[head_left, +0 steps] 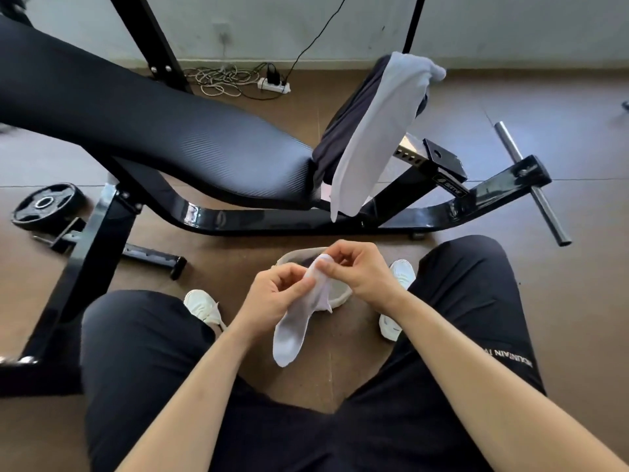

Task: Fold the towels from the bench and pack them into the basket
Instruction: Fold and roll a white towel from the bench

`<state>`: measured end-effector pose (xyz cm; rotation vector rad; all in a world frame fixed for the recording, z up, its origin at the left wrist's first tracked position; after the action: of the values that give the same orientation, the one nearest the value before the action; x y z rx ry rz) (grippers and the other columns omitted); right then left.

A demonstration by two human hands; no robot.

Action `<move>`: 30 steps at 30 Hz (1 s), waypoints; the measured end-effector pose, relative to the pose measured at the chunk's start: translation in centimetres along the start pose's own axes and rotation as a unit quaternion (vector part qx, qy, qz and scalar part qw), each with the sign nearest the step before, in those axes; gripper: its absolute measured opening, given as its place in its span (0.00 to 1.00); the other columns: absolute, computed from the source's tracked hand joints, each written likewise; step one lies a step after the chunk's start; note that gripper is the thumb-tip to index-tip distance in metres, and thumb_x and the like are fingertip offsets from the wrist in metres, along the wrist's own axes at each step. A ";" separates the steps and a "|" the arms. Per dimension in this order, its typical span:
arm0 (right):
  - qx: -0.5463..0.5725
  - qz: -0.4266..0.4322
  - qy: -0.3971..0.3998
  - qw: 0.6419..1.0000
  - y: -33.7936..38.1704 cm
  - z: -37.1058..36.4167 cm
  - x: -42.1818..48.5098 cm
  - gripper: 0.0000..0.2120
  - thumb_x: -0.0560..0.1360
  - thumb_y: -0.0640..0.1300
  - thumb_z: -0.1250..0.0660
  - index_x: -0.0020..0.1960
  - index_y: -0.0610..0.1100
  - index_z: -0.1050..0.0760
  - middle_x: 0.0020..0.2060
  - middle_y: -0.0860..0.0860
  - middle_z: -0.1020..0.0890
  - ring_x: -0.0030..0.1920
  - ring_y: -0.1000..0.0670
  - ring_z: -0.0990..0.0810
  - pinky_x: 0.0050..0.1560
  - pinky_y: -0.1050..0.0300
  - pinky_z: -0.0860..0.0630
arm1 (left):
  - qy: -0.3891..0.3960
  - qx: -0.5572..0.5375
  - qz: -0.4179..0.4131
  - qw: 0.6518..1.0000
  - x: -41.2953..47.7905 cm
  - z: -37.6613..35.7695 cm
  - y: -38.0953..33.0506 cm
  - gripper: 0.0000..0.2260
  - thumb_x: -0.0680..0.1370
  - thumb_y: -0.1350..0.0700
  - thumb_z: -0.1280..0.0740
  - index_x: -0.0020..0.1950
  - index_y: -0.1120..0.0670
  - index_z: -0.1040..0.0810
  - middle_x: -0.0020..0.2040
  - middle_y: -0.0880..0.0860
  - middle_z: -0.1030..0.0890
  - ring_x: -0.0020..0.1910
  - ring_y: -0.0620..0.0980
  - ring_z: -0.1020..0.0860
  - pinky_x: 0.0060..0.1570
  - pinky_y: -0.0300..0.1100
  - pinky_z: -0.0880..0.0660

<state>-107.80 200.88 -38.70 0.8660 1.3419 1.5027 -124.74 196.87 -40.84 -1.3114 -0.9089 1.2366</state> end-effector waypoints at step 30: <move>0.117 -0.058 -0.345 0.929 -3.8 13.9 2.1 0.04 0.79 0.39 0.30 0.46 0.44 0.19 0.38 0.47 0.23 0.37 0.51 0.21 0.40 0.57 0.18 | -0.064 0.233 0.065 0.968 0.5 2.5 3.9 0.05 0.77 0.55 0.25 0.46 0.49 0.21 0.41 0.49 0.19 0.38 0.47 0.21 0.34 0.35 0.25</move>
<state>-94.99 207.53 -40.36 1.2925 1.0174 0.8207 -127.61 197.23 -44.46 -0.9326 -0.5756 1.5411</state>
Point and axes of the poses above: each hand's wrist, its own x-axis towards the middle knuckle, its own z-axis out of the back of the hand, y = z × x, the point moved 5 cm from there along x, towards the middle knuckle
